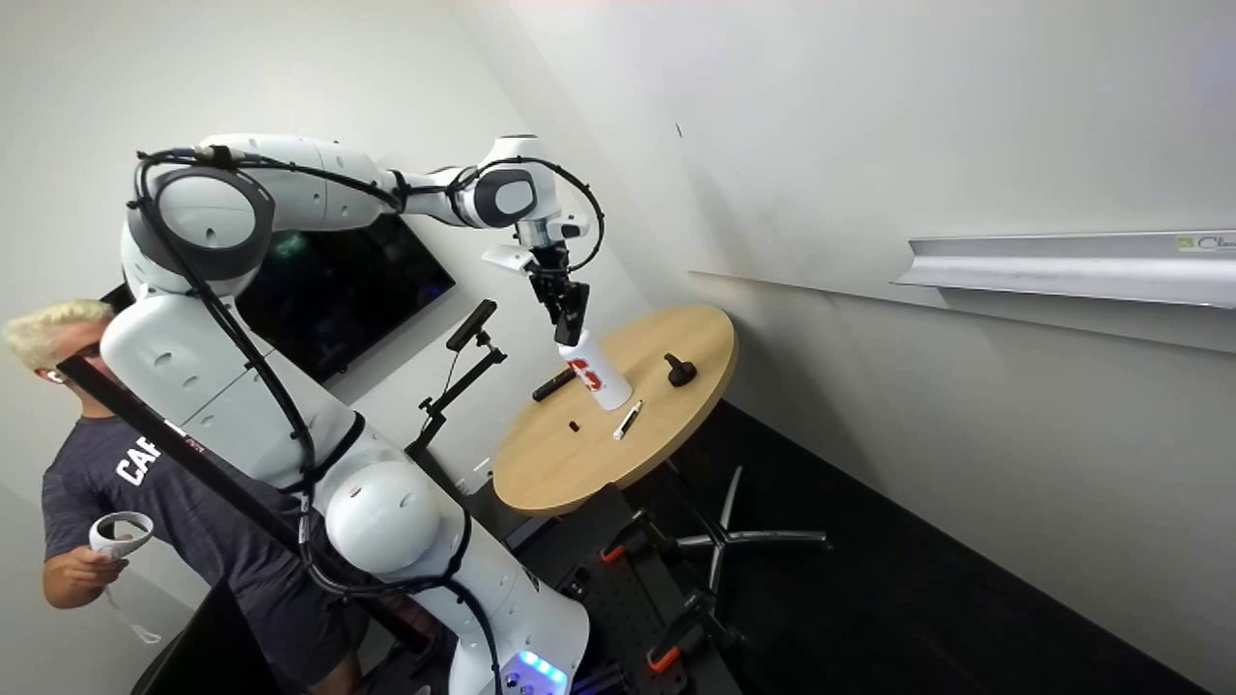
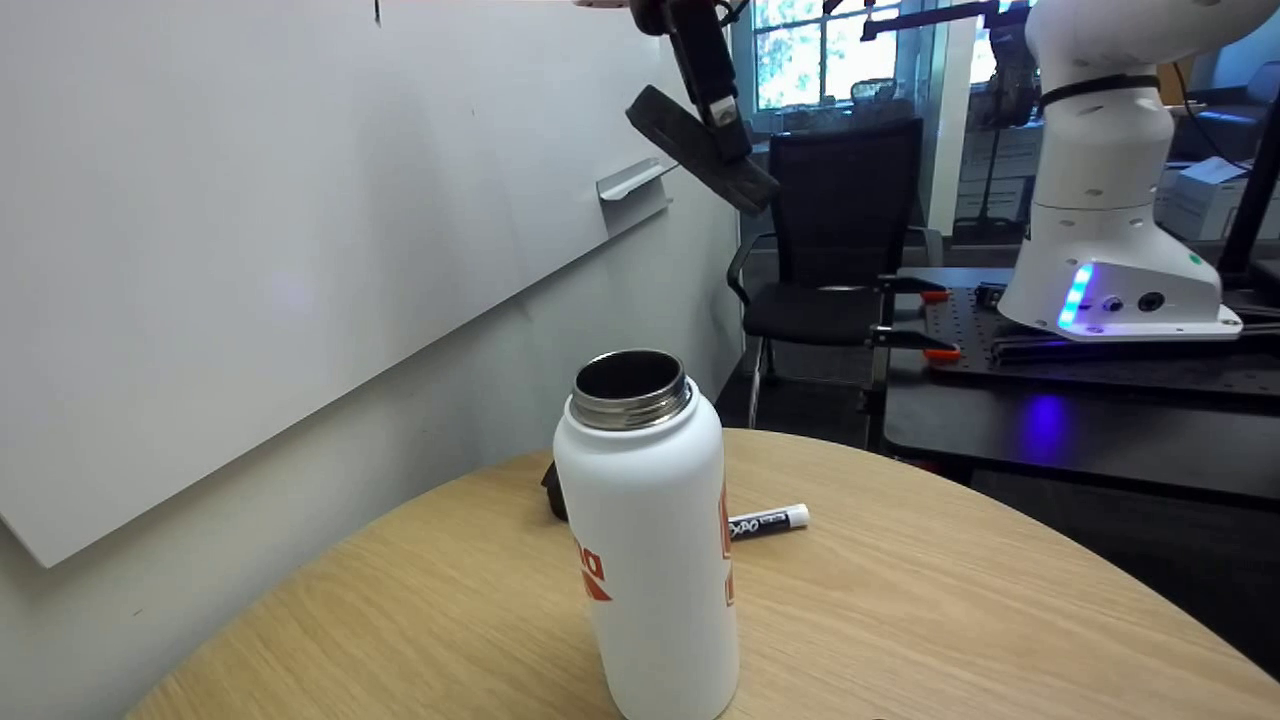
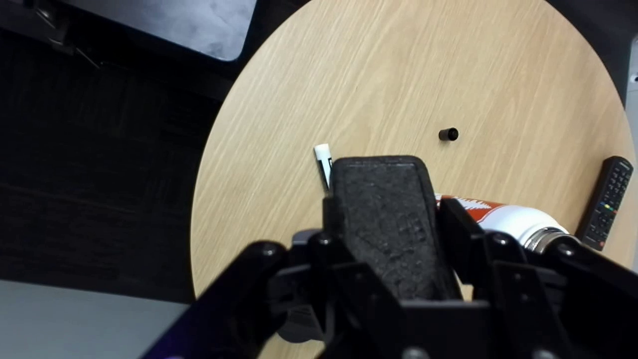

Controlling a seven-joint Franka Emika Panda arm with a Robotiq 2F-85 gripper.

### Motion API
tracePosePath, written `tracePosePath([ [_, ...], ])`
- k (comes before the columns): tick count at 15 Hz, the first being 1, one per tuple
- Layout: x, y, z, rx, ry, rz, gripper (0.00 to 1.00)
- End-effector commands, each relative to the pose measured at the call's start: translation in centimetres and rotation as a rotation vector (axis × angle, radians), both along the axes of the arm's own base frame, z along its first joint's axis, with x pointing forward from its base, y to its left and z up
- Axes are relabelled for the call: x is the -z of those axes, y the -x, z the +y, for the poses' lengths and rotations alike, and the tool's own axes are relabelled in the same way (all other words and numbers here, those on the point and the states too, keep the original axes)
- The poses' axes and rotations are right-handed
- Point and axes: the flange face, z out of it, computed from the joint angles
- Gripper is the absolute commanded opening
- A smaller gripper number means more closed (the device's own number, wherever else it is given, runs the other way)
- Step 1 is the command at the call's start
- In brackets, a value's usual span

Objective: Use the black eraser to wipe the whiteboard and set it down on the table

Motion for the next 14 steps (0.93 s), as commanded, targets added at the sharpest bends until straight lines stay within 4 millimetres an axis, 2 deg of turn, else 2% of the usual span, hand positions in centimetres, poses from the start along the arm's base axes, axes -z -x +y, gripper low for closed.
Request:
tracePosePath([
  [1, -0.1, -0.1, 0.0, 0.001, 0.000, 0.001, 0.52],
  [2, -0.1, -0.1, 0.0, 0.001, 0.000, 0.002, 0.52],
  [3, -0.1, -0.1, 0.0, 0.001, -0.001, 0.002, 0.27],
  [7, 2.5, 1.3, 1.1, 0.066, 0.052, 0.083, 0.27],
  [14, 10.8, 1.8, 2.6, 0.108, 0.114, 0.236, 0.27],
])
